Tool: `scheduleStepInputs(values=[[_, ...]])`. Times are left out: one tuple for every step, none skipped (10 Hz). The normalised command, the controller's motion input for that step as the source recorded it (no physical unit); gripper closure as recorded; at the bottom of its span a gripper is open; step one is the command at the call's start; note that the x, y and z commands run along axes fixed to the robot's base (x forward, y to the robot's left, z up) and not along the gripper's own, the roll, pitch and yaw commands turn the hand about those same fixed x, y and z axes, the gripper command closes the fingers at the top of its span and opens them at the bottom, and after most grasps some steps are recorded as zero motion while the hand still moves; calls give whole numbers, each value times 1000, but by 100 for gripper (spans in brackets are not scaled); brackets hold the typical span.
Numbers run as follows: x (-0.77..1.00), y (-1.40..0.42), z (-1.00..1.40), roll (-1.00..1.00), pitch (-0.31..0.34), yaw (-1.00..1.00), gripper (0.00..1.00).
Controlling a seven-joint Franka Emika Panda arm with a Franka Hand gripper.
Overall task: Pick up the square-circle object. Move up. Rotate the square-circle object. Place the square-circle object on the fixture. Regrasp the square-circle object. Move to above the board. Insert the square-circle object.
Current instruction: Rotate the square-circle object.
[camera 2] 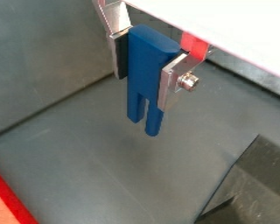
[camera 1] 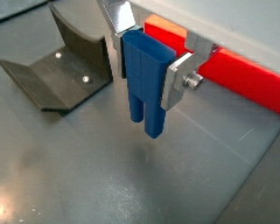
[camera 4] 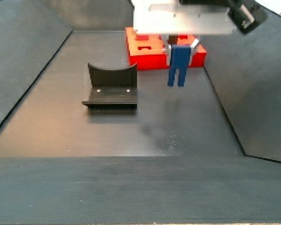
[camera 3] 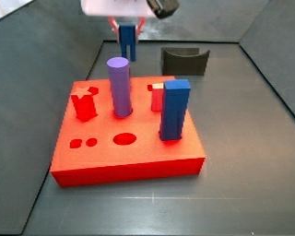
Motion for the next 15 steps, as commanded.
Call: scheduleStepInputs(values=[[36,11,-478,-218,-31,-14,100],[38,12,-348,-222,-27,-14,100],[41,14,-221,-226,-21,-16,100],[44,18,-98,-229,-15,-15,100],[24,17,-97,-230,1,-16,100],[24,16,-98,-230,1,-16,100],[0,0,0,-230,1,-16,0],[2,13,1,-228,0,-11,0],[1,13,0,-228,1,-11,0],[1,13,0,-228,1,-11,0],[1,14,-1,-228,2,-11,0],[1,14,-1,-227,2,-11,0],[1,14,-1,-227,2,-11,0],[0,14,-2,-227,2,-11,0],[0,14,-2,-227,2,-11,0]])
